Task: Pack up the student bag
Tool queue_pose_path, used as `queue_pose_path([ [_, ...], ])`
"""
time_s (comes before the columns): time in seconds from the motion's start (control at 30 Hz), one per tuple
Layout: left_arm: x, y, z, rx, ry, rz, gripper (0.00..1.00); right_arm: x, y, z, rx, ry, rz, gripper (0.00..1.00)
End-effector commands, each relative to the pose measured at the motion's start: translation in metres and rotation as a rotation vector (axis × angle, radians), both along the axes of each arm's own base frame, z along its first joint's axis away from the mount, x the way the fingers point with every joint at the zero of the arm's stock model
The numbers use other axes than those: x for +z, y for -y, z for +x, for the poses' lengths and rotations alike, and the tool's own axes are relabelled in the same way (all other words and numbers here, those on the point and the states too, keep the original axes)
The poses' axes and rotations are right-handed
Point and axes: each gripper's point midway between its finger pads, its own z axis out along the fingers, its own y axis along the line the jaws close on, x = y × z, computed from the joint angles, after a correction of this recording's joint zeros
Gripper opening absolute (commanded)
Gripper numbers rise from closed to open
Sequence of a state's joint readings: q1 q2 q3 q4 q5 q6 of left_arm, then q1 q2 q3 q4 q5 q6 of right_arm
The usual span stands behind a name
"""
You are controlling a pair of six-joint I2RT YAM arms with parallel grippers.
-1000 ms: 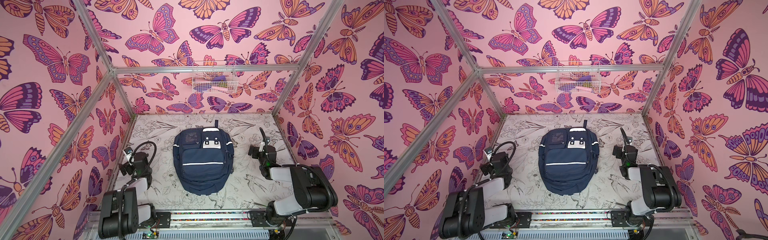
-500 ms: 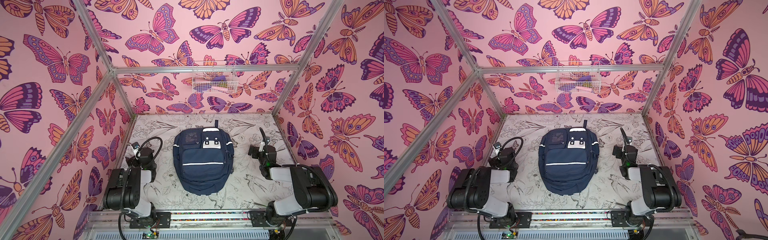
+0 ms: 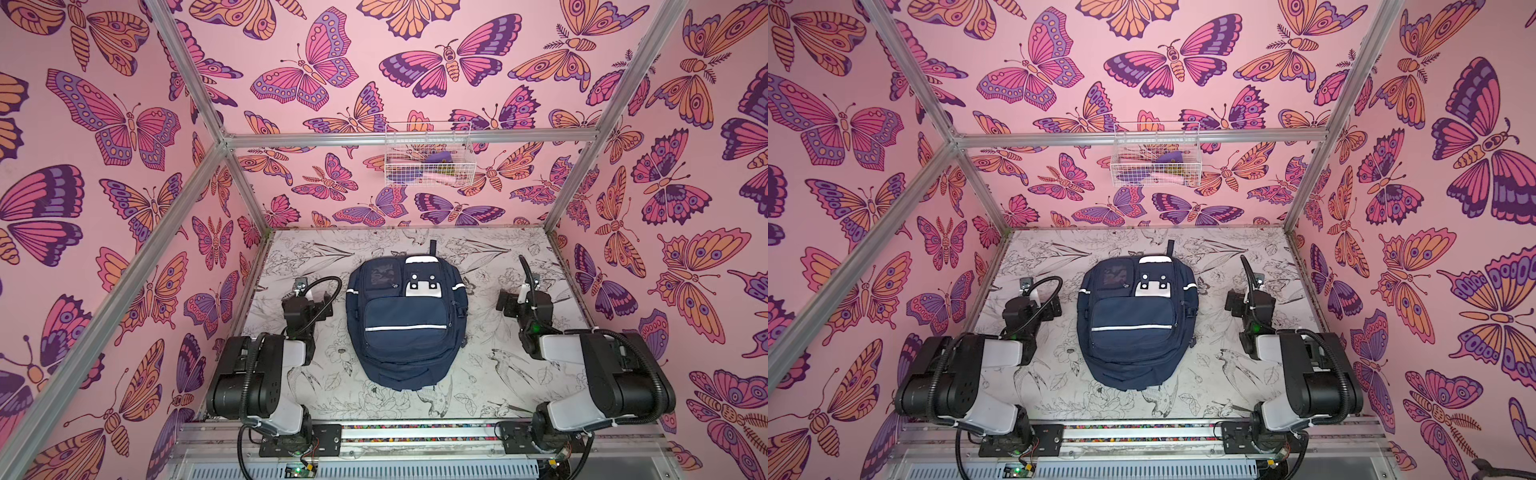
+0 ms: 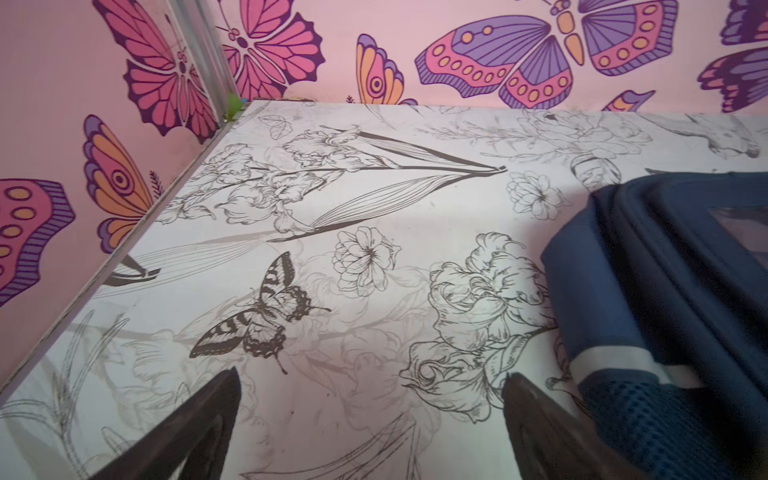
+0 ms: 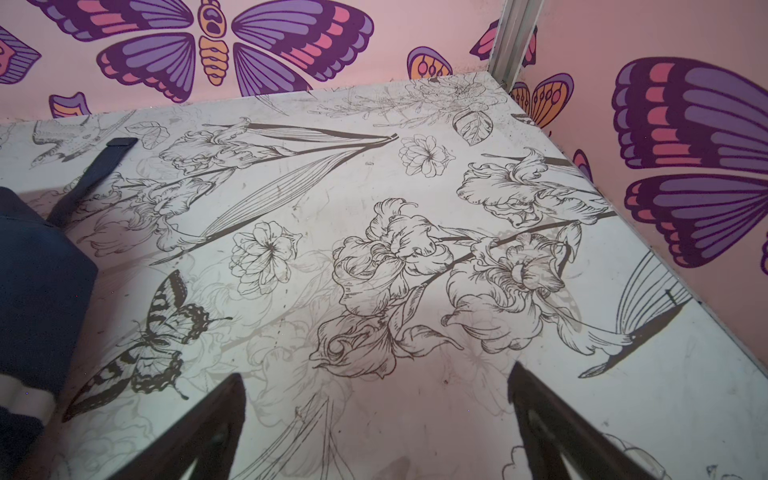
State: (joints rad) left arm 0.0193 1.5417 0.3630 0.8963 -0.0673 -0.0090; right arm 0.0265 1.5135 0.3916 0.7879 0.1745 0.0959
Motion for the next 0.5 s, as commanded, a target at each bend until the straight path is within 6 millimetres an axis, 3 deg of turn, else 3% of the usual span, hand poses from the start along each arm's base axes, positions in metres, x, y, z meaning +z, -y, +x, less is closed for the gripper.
queue_pose_path([
  [0.0, 0.0027, 0.0099, 0.0035, -0.062, 0.012, -0.008, 1.00, 0.0121, 0.0002, 0.0042, 0.011, 0.040, -0.020, 0.99],
  [0.47, 0.0021, 0.0107, 0.0053, -0.068, 0.001, -0.013, 1.00, 0.0119, 0.0008, 0.0040, 0.009, 0.039, -0.020, 0.99],
])
